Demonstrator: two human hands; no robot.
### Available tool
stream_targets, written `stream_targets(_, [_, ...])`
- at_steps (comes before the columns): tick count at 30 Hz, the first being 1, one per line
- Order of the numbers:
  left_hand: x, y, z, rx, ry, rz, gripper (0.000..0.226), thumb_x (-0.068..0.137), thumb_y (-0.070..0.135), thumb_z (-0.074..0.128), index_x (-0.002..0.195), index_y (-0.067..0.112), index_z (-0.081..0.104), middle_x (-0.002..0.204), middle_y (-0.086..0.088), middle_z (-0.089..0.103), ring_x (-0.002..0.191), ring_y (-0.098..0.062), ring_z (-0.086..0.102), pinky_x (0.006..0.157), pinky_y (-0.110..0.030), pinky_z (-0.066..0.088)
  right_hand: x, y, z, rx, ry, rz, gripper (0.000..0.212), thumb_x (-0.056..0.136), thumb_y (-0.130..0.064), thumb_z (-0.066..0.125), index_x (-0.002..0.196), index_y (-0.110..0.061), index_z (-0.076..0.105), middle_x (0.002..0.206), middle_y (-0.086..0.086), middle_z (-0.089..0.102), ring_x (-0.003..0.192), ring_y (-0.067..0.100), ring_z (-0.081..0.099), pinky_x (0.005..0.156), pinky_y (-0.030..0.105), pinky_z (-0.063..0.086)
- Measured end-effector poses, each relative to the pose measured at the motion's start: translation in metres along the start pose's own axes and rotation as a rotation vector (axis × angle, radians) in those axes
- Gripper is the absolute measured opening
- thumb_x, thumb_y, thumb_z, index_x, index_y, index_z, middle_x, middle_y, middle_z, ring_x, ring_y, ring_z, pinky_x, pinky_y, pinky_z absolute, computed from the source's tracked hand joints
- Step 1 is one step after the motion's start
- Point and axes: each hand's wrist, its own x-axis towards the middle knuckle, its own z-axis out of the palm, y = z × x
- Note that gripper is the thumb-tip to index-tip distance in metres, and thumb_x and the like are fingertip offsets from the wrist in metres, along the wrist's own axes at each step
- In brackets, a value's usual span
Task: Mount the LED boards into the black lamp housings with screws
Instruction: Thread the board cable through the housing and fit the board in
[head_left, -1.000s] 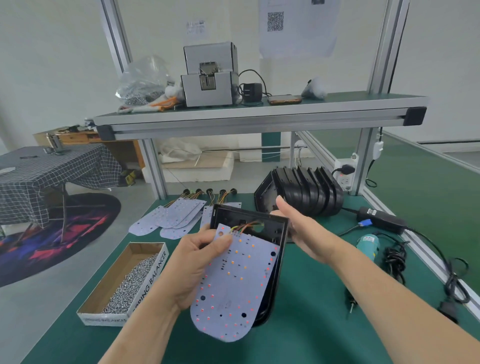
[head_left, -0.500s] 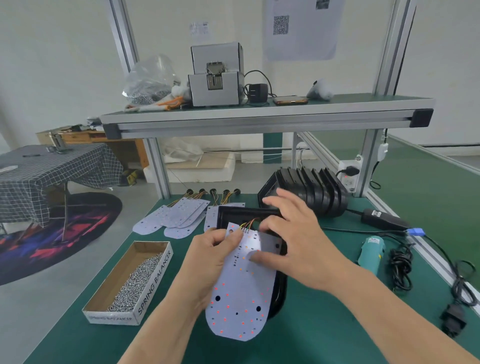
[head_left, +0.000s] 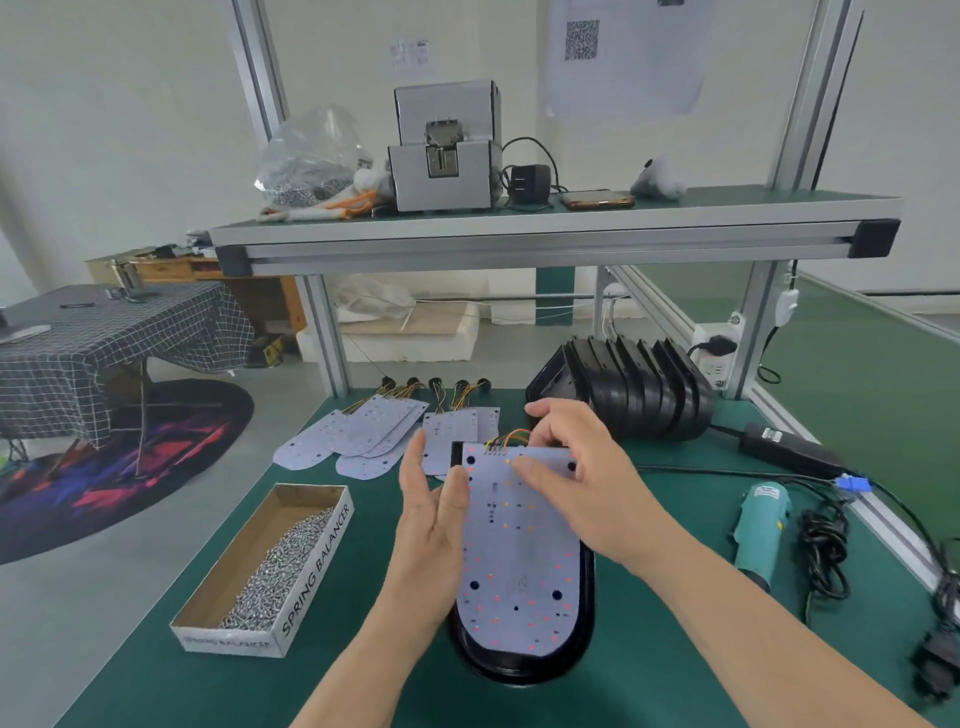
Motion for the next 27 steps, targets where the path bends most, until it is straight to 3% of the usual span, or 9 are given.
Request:
stream_targets(2, [0.002,0.000,-0.001,-0.051,0.043,-0.023,0.047,0.103,0.051,0.040,0.148,0.041,0.033,0.079,0.053,0.053,0.081,0.029,0.052,0.075,0.000,0.043,-0.002,0.007,0.002,-0.173,-0.005,-0.137,0.016,0.091,-0.025,0.070,0.088,-0.018,0.056,0.140,-0.013,0.042,0.140,0.001,0.024,0.102,0.035,0.037])
stream_targets(4, [0.005,0.003,0.002,-0.101,0.042,-0.049,0.032,0.102,0.049,0.049,0.129,0.035,0.058,0.106,0.026,0.070,0.100,0.009,0.062,0.095,-0.021,0.051,-0.003,0.011,0.003,-0.335,0.077,-0.228,0.017,0.090,-0.032,0.072,0.093,-0.021,0.059,0.149,-0.009,0.035,0.144,0.007,0.020,0.111,0.041,0.032])
stream_targets(5, [0.005,0.006,0.003,-0.116,0.024,-0.061,0.028,0.099,0.046,0.056,0.120,0.030,0.064,0.109,0.008,0.073,0.103,-0.005,0.066,0.094,-0.035,0.055,-0.004,0.010,0.005,-0.334,0.126,-0.248,0.019,0.089,-0.034,0.073,0.097,-0.022,0.061,0.153,-0.008,0.032,0.145,0.009,0.019,0.114,0.041,0.030])
stream_targets(8, [0.005,0.011,0.001,-0.217,-0.014,-0.086,0.026,0.089,0.031,0.075,0.113,0.023,0.069,0.104,0.001,0.077,0.095,-0.018,0.074,0.072,-0.027,0.059,-0.005,0.008,0.005,-0.169,0.273,-0.277,0.037,0.086,-0.034,0.075,0.119,-0.027,0.060,0.152,-0.008,0.033,0.142,0.011,0.030,0.113,0.027,0.030])
stream_targets(11, [0.006,0.014,-0.005,-0.381,-0.067,-0.172,0.038,0.073,0.037,0.081,0.107,0.026,0.071,0.110,-0.006,0.076,0.097,-0.028,0.074,0.072,-0.034,0.061,-0.001,0.008,-0.016,0.238,0.343,-0.027,0.026,0.099,-0.019,0.060,0.120,-0.035,0.064,0.120,-0.014,0.063,0.094,0.006,0.058,0.081,0.027,0.044])
stream_targets(14, [0.006,0.015,-0.006,-0.453,-0.098,-0.204,0.039,0.072,0.035,0.081,0.109,0.028,0.069,0.114,-0.009,0.075,0.100,-0.032,0.073,0.075,-0.039,0.060,-0.007,0.014,-0.031,0.477,0.078,0.240,0.033,0.107,-0.019,0.043,0.108,-0.031,0.074,0.084,-0.008,0.070,0.058,0.014,0.050,0.052,0.026,0.038])
stream_targets(18, [0.004,0.017,0.001,-0.482,-0.108,-0.194,0.032,0.080,0.029,0.076,0.109,0.029,0.066,0.115,-0.010,0.074,0.102,-0.031,0.073,0.080,-0.042,0.061,-0.015,0.019,-0.025,0.103,0.034,0.164,0.007,0.099,-0.029,0.061,0.104,-0.031,0.065,0.091,-0.009,0.066,0.069,0.012,0.053,0.063,0.025,0.047])
stream_targets(21, [0.002,0.021,0.003,-0.509,-0.143,-0.210,0.035,0.081,0.027,0.082,0.111,0.028,0.065,0.114,-0.014,0.074,0.098,-0.033,0.073,0.078,-0.043,0.060,-0.014,0.020,-0.025,-0.043,-0.006,0.164,0.008,0.097,-0.024,0.062,0.099,-0.031,0.058,0.082,-0.012,0.066,0.064,0.005,0.050,0.066,0.021,0.045])
stream_targets(27, [0.003,0.029,-0.001,-0.382,-0.153,-0.186,0.025,0.094,0.008,0.068,0.105,0.030,0.067,0.105,-0.013,0.076,0.090,-0.032,0.075,0.069,-0.037,0.060,-0.016,0.019,-0.026,0.059,-0.081,0.235,0.013,0.096,-0.026,0.062,0.100,-0.037,0.056,0.098,0.012,0.068,0.090,0.034,0.059,0.082,0.049,0.052])
